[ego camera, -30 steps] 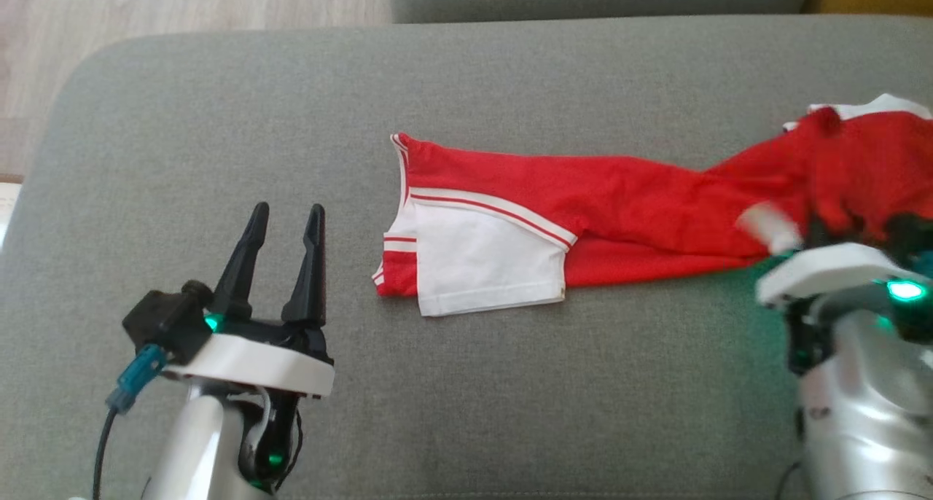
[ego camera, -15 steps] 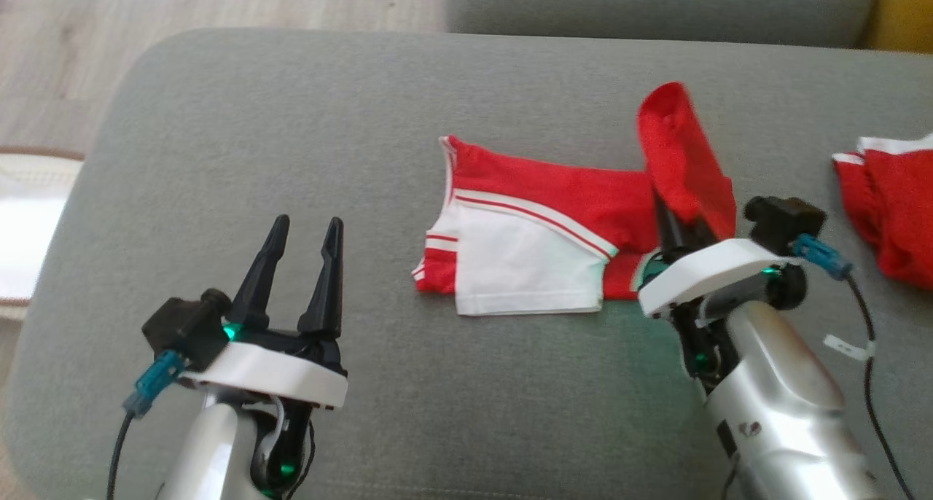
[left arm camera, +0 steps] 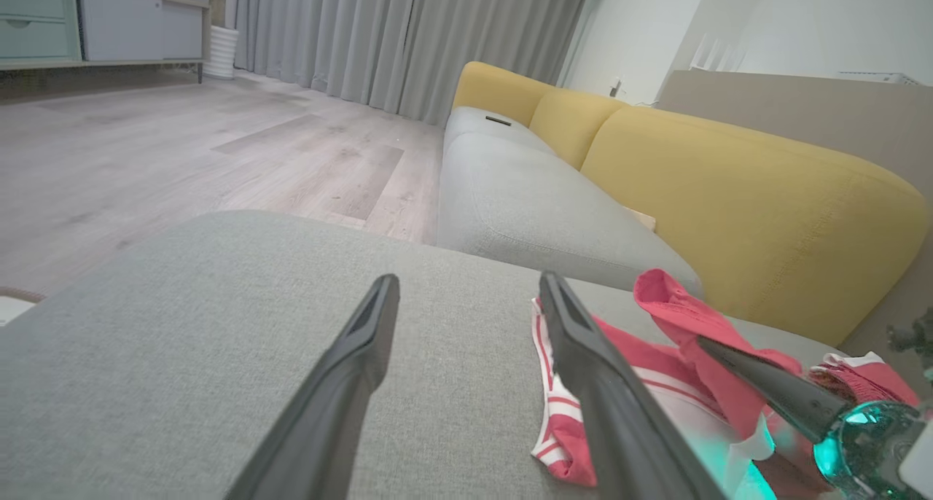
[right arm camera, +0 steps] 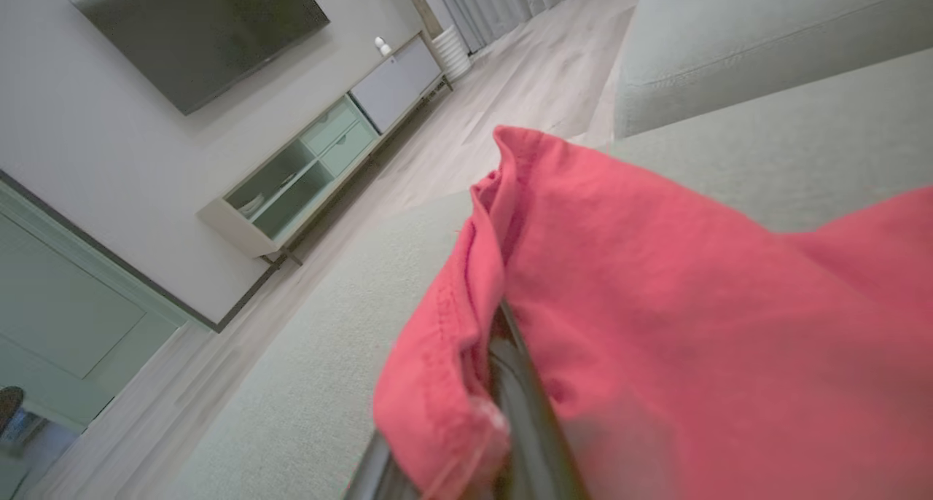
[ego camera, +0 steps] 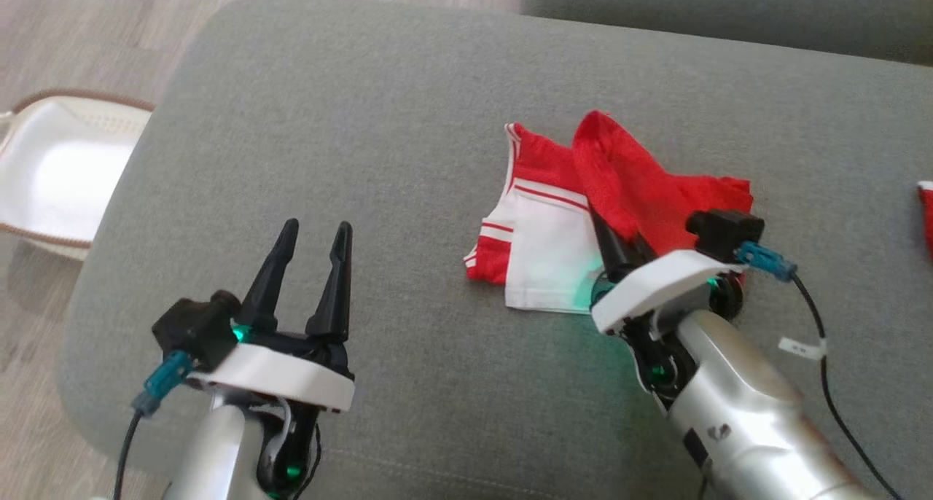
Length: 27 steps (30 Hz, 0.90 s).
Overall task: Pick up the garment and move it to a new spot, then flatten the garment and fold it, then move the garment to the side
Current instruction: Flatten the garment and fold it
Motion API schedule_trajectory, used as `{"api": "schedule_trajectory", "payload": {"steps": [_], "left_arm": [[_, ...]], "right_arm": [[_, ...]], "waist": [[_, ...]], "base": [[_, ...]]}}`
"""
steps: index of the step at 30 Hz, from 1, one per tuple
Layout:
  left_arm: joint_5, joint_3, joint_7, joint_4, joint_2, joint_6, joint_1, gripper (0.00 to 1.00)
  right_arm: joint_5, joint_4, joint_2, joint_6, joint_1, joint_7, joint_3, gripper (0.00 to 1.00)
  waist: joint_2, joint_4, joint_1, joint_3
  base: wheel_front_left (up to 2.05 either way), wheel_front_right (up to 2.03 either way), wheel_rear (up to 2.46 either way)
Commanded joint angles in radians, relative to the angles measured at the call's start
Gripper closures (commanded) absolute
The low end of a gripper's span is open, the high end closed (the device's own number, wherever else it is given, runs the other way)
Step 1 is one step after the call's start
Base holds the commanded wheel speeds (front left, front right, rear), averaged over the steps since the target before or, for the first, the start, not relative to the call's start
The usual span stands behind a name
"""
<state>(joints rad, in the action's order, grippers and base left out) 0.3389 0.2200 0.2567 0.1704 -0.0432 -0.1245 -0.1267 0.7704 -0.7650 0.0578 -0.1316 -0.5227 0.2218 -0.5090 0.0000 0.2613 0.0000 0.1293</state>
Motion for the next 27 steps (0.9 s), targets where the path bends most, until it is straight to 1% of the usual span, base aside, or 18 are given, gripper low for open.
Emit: {"api": "schedule_trajectory", "payload": {"steps": [1,6,7,9,10,11,18,21,24,27], "left_arm": [[0.012,-0.020,0.005,-0.026,-0.007,-0.006,-0.039,0.00],[0.020,-0.017,0.005,-0.026,-0.007,-0.006,-0.047,0.00],[0.020,-0.017,0.005,-0.026,-0.007,-0.006,-0.047,0.00],[0.022,-0.012,0.005,-0.023,-0.007,-0.006,-0.049,0.00],[0.024,-0.010,0.005,-0.021,-0.007,-0.006,-0.051,0.00],[0.025,-0.009,0.005,-0.020,-0.007,-0.006,-0.052,0.00],[0.026,-0.026,0.005,-0.018,-0.007,-0.006,-0.051,0.00],[0.025,-0.038,0.005,-0.023,-0.007,-0.006,-0.047,0.00],[0.023,-0.043,0.005,-0.034,-0.007,-0.006,-0.047,0.00],[0.020,-0.054,0.005,-0.046,-0.007,-0.006,-0.047,0.00]], "right_arm": [[0.039,0.012,-0.008,0.001,-0.061,0.019,-0.053,1.00],[0.110,-0.043,-0.008,0.001,-0.105,0.031,-0.138,1.00],[0.110,-0.043,-0.008,0.001,-0.105,0.031,-0.138,1.00],[0.115,-0.079,-0.008,0.001,-0.118,0.034,-0.180,1.00],[0.095,-0.099,-0.008,0.001,-0.128,0.034,-0.211,0.43],[0.098,-0.096,-0.008,0.001,-0.131,0.035,-0.237,0.00],[0.179,-0.016,-0.008,0.001,-0.149,0.039,-0.332,0.00],[0.199,0.012,-0.008,0.001,-0.164,0.039,-0.341,0.00],[0.153,0.013,-0.008,0.001,-0.183,0.040,-0.308,0.00],[0.036,-0.006,-0.008,0.001,-0.197,0.040,-0.234,0.00]], "waist": [[0.0000,0.020,0.0000,0.016],[0.0000,0.035,0.0000,0.033],[0.0000,0.035,0.0000,0.033],[0.0000,0.037,0.0000,0.037],[0.0000,0.038,0.0000,0.038],[0.0000,0.038,0.0000,0.039],[0.0000,0.004,0.0000,0.027],[0.0000,-0.025,0.0000,0.016],[0.0000,-0.057,0.0000,0.007],[0.0000,-0.093,0.0000,-0.003]], "base": [[0.00,0.00,0.00],[0.00,0.00,0.00],[0.00,0.00,0.00],[0.00,0.00,0.00],[0.00,0.00,0.00],[0.00,0.00,0.00],[0.00,0.00,0.00],[0.00,0.00,0.00],[0.00,0.00,0.00],[0.00,0.00,0.00]]}}
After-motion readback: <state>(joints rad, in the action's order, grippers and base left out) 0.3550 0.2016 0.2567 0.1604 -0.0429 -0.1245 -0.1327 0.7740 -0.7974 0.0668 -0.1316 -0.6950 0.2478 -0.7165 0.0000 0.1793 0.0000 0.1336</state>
